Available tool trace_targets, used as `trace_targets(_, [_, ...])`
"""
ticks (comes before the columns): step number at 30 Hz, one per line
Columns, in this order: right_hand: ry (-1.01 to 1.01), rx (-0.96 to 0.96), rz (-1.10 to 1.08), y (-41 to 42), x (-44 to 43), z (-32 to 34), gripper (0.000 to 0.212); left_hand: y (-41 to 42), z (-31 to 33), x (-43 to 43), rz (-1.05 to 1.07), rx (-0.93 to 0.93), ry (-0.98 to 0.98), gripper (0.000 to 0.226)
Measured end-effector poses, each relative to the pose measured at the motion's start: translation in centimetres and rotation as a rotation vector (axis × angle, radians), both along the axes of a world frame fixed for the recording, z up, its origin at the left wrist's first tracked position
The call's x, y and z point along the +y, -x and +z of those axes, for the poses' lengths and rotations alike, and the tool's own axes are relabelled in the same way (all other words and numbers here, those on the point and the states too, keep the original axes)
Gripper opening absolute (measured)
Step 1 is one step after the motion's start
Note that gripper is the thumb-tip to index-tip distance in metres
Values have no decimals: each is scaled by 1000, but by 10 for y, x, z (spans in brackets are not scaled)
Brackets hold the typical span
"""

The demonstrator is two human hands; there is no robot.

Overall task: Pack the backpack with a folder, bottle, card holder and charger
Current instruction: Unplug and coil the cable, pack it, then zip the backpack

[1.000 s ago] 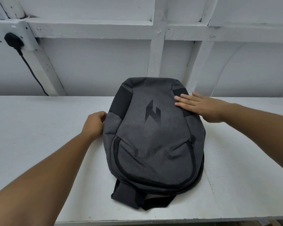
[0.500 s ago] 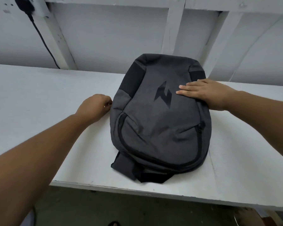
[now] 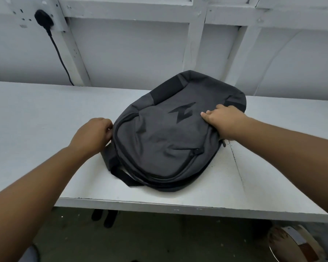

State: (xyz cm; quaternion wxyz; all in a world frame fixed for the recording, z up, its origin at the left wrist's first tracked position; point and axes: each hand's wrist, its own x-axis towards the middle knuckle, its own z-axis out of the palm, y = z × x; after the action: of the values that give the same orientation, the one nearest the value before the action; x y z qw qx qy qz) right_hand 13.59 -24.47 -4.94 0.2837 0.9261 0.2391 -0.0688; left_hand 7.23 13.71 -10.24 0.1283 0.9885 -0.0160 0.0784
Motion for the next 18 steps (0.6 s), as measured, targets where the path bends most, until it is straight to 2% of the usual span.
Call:
trace_targets(4, [63,-16,-33,18,26,4,79,9,9,2,51,-33,10,20])
trace_targets(10, [-44,-32,-186,33,52,11,133,36,6,2,96,-86,87,18])
trace_targets(15, [-195,-55,-234,36,69,5,128,54,-10,-21,138,-47,216,16])
trace_targets(18, [-199,-81,-239,35,73,-4,135,53,-18,-36,200,-42,305,17])
